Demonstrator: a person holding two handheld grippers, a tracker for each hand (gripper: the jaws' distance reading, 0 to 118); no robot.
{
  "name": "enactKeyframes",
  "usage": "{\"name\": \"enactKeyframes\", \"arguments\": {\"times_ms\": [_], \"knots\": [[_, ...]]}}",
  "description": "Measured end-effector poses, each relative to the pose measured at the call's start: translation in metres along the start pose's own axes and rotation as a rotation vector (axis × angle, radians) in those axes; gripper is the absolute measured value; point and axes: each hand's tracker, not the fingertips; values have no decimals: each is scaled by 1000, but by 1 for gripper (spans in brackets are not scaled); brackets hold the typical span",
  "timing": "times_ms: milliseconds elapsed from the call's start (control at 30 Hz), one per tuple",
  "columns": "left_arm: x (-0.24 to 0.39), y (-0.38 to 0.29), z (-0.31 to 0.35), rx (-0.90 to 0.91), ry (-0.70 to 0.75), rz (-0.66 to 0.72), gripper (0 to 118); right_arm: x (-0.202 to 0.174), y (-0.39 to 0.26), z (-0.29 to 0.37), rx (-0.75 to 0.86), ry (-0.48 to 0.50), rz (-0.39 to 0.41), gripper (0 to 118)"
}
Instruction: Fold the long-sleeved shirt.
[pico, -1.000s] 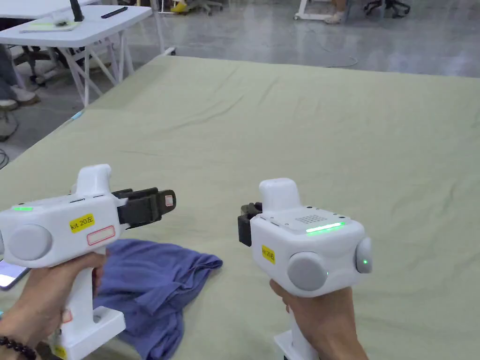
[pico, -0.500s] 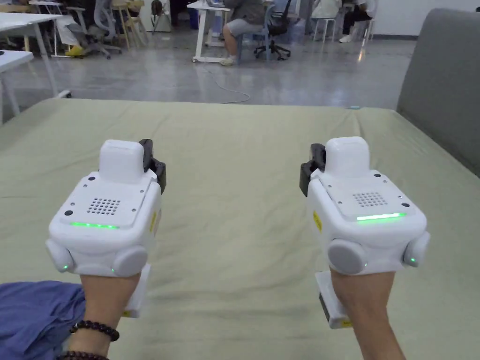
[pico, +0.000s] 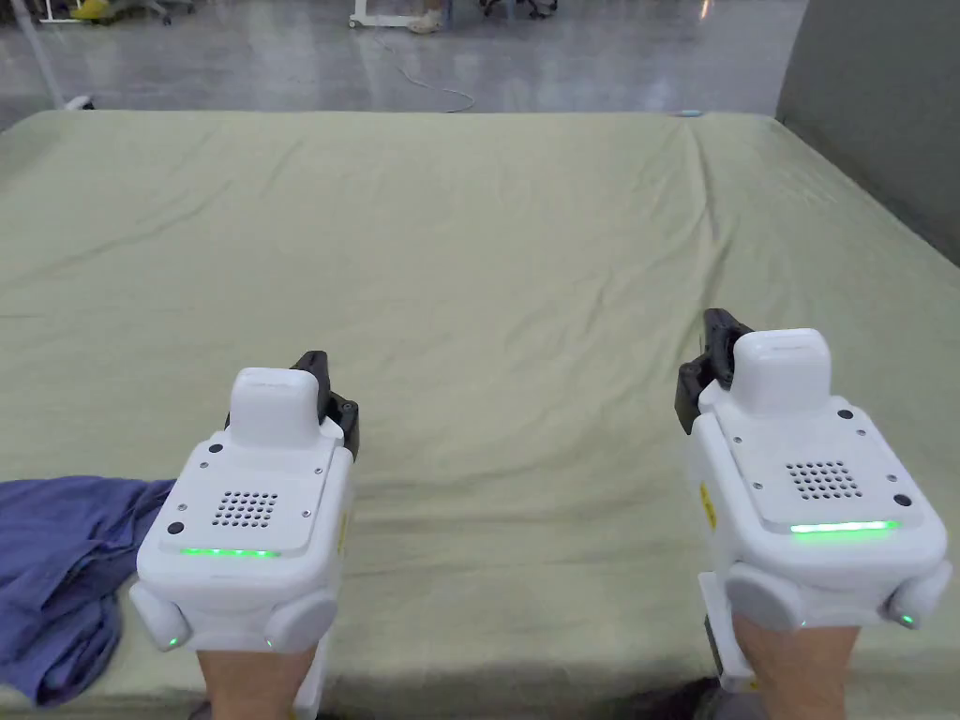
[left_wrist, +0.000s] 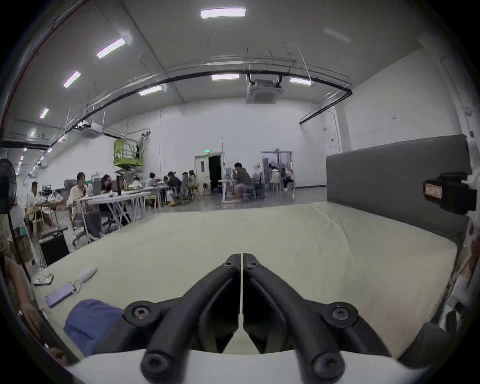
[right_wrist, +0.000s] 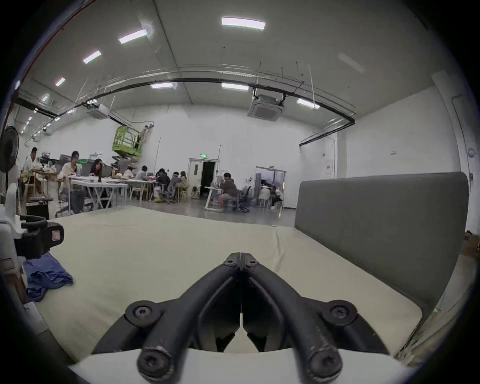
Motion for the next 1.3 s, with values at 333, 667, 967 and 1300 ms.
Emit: {"name": "enactKeyframes", "arguments": {"times_ms": [333,667,967,1300], "knots": [[-1,-4,-4,-14,-13,43,2,-5,-10,-10,-66,-5,-4,0],[-9,0,-3,-13,-34,88,111,-8,-5,-14,-33,-22,15,118],[-7,1,1,41,-18,41,118,-2,0,-16,-5,43,-17,118],[-2,3,3,97,6,-32,118,-3,3,-14,86,19,-2,118]]}}
